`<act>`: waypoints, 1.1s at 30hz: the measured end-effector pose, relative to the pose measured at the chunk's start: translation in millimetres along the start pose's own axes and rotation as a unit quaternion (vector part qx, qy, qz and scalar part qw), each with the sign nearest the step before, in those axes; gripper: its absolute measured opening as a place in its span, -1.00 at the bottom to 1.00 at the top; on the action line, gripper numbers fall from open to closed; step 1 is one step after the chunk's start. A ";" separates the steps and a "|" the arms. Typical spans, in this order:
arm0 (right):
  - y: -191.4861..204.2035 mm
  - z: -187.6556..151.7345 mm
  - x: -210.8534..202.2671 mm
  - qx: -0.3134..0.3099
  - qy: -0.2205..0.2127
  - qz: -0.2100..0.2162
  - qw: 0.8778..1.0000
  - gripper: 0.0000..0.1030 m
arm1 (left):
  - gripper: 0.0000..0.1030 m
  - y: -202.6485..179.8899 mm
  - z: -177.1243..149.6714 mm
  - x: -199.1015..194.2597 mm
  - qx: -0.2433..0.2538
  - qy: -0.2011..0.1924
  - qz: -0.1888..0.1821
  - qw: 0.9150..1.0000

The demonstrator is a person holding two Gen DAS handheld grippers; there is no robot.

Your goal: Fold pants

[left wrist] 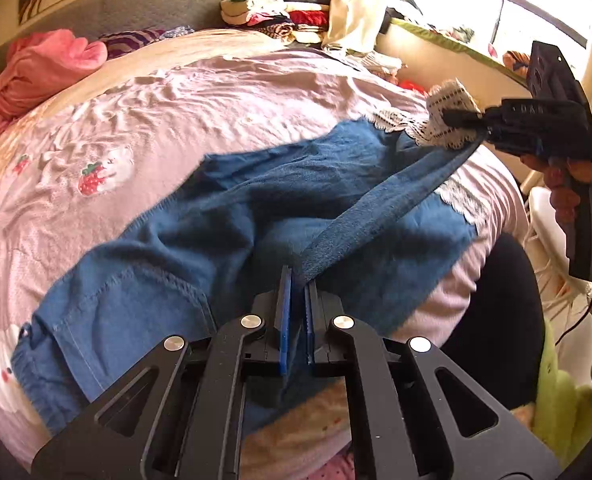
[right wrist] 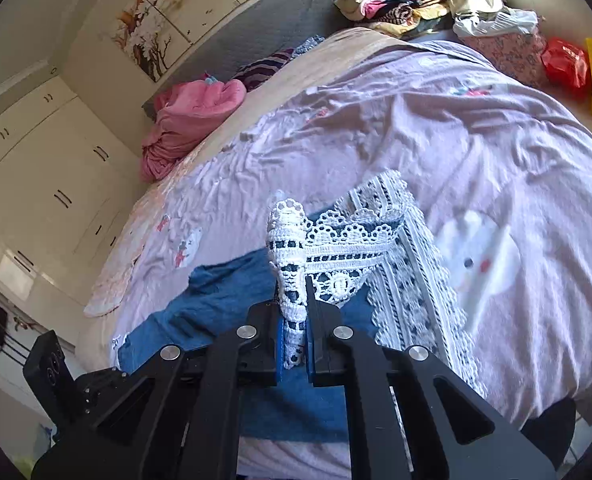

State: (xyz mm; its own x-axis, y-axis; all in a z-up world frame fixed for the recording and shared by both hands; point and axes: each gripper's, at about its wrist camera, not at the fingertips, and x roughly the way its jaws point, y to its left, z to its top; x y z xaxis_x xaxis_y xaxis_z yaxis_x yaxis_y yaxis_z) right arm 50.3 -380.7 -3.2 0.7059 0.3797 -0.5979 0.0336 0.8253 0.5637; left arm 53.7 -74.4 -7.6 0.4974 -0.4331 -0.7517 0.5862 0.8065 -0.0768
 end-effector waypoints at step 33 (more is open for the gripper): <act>-63.2 -46.6 -34.2 0.016 0.006 -0.063 0.998 -0.11 | -0.98 -11.2 -41.2 8.7 0.013 0.049 0.010 0.999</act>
State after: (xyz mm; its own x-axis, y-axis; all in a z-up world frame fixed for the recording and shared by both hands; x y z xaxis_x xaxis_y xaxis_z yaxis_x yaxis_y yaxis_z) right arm -8.9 -426.3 -44.9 0.6867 0.2783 -0.6715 0.1441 0.8534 0.5010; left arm 25.1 -70.6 -40.2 0.4456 -0.3740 -0.8134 0.5934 0.8037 -0.0444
